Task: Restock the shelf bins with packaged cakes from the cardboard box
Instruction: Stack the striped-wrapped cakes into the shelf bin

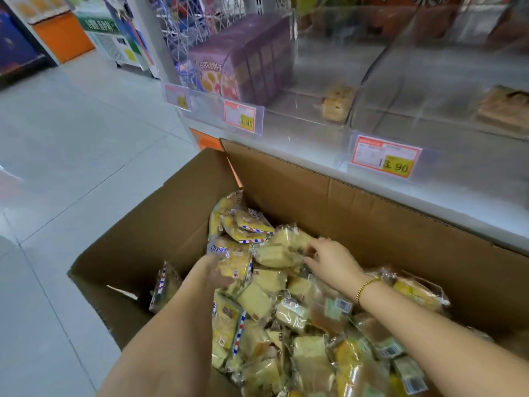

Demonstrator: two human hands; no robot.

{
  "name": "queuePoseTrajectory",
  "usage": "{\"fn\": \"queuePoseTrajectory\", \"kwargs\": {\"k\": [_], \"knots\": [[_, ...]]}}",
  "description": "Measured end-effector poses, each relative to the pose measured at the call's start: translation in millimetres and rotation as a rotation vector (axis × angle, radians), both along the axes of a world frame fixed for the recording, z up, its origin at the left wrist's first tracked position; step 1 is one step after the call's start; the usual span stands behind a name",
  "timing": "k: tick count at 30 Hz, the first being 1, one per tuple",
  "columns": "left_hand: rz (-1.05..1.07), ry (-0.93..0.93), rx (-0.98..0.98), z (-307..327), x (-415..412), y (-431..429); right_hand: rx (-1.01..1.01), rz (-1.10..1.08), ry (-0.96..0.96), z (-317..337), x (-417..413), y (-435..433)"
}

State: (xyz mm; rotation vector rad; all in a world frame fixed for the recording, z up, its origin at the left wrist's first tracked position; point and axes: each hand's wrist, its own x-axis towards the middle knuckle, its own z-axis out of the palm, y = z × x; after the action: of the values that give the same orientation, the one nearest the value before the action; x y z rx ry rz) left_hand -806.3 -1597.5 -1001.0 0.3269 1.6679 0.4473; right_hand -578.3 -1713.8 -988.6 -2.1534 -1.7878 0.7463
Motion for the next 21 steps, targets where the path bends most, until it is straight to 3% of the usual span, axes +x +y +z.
{"fn": "queuePoseTrajectory", "kwargs": {"k": [6, 13, 16, 21], "knots": [[0.026, -0.028, -0.06, -33.0, -12.8, 13.0, 0.002, 0.199, -0.05, 3.2, -30.4, 75.0], [-0.014, -0.019, -0.186, -41.9, -10.3, 11.3, -0.014, 0.228, -0.08, -8.3, -69.7, 137.2], [-0.099, 0.04, -0.115, -39.3, 3.7, 4.4, -0.055, 0.209, -0.096, -21.6, -83.7, 142.6], [0.011, -0.052, -0.204, -49.1, -3.2, 8.7, 0.124, 0.181, -0.296, -12.1, -76.6, 135.0]]}}
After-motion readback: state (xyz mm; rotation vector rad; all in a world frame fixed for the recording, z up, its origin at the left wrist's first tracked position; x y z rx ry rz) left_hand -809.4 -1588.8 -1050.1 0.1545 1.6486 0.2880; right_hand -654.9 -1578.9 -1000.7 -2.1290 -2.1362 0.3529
